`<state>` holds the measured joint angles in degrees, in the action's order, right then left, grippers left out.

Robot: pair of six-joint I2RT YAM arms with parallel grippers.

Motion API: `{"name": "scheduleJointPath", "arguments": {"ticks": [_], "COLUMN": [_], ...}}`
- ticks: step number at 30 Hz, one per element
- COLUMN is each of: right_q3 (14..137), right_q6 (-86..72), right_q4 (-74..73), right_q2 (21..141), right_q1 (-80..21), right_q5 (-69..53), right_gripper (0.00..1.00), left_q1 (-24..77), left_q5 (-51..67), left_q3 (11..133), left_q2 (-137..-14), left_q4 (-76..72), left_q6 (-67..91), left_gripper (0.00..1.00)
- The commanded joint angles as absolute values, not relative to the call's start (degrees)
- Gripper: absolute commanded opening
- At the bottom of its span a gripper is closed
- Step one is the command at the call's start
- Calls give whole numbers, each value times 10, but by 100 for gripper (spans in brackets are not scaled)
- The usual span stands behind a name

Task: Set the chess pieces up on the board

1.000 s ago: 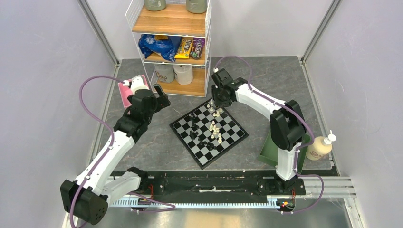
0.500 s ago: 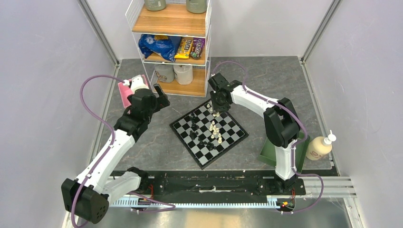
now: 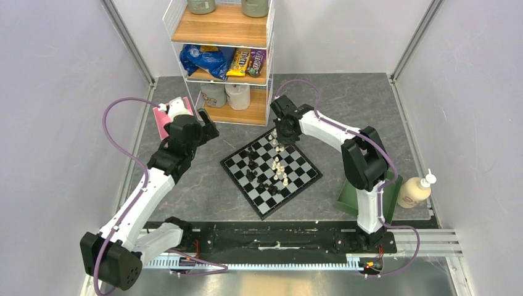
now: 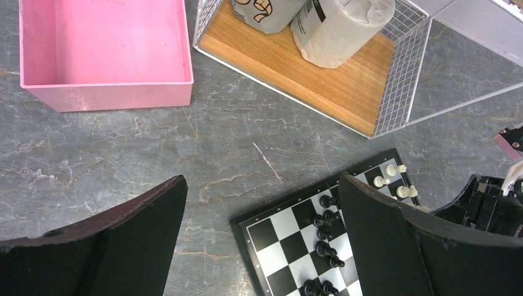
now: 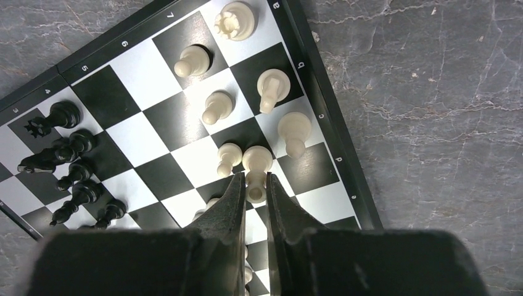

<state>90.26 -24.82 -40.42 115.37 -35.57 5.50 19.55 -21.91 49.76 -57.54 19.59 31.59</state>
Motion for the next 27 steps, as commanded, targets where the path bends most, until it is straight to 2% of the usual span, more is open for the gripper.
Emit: {"name": "scheduleJointPath", "arguments": {"ticks": [1,4,11,27], "right_q3": [910,888,848,880], "right_q6": [-243,-234,-207,-212], "right_q4": [-404,-404,-415,-409], "right_q2": [1130,1089,1021,1098], "right_q1": [-357,-358,-356,-344], "right_q5": [68,83,144,115], "right_gripper": [13,9,8,7], "left_q1": [190,188,184,175], "left_q5": [-214,-214,-213,-213], "left_q3": [505,506,503,501], "left_q2": [-577,-574,-570,-561], "left_q4": [181,184,184,191], "left_q6": [297,296,295,290], "left_gripper": [100,100,100,100]}}
